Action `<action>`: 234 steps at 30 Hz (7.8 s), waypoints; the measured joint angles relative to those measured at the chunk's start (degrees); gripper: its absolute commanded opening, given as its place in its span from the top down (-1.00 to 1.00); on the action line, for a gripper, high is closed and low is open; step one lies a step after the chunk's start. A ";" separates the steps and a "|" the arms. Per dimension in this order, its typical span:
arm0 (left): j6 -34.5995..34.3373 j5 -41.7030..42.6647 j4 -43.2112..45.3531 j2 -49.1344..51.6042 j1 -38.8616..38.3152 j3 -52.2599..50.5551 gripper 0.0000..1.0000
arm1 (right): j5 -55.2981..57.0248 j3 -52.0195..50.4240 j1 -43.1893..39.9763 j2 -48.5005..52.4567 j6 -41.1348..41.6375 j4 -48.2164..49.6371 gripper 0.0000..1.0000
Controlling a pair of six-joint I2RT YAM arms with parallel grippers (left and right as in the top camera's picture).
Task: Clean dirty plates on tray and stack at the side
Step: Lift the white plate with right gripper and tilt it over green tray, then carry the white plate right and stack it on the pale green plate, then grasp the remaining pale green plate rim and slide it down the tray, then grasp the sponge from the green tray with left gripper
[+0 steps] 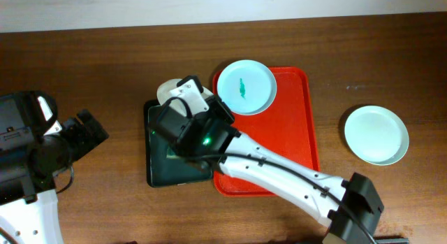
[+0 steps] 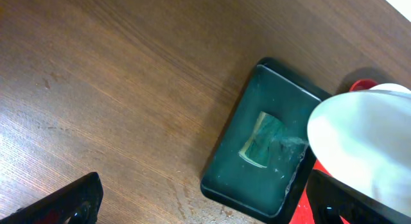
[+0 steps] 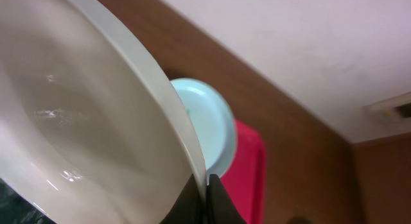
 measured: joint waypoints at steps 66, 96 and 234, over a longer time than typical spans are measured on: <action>0.00 0.00 -0.02 0.00 0.00 0.00 -0.99 | 12.50 0.00 7.08 0.00 0.00 -2.12 0.92; 0.00 0.02 -0.09 0.00 0.00 0.00 -0.99 | -25.09 0.11 -7.65 -0.28 10.34 -5.73 0.92; 3.82 3.85 17.90 40.11 -32.37 -12.44 0.48 | -64.72 -27.87 -49.77 -33.35 0.35 -11.32 0.09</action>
